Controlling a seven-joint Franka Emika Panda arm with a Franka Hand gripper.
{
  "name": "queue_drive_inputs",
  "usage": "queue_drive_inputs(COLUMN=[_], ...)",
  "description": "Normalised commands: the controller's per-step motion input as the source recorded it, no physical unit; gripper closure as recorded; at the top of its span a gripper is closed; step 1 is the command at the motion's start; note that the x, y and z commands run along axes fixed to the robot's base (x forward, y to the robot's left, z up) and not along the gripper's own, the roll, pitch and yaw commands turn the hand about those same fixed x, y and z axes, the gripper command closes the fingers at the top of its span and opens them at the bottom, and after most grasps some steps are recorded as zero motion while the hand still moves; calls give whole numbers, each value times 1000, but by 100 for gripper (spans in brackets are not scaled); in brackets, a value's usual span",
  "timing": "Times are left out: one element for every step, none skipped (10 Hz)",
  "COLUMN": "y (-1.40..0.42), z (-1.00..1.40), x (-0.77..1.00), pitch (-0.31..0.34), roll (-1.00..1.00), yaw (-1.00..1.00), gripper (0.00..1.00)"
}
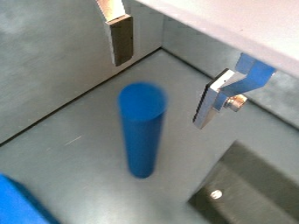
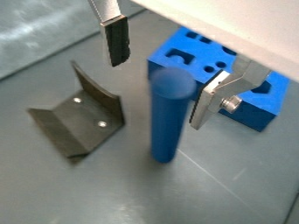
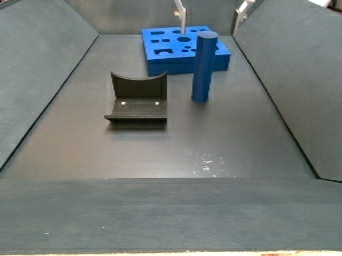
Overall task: Pick up the round object. Move up. Move to above the board. Insert the round object.
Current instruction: Pick up the round object.
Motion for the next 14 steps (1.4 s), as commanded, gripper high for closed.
queue_drive_inputs(y=[-314,0,0,-323,-31,0,0,0,0,0,0,0,0,0], z=[-897,0,-134,-954,-494,-17,0,0,0,0,0,0,0,0], x=[-157,0,0,-197,-91,0,0,0,0,0,0,0,0,0], pitch=[-274,0,0,-320,-269,0,0,0,0,0,0,0,0,0], roll=[0,-40,0,194,0,0,0,0,0,0,0,0,0,0], yaw=[0,0,0,0,0,0,0,0,0,0,0,0,0,0], gripper=[0,0,0,0,0,0,100,100,100,100,100,100,100,100])
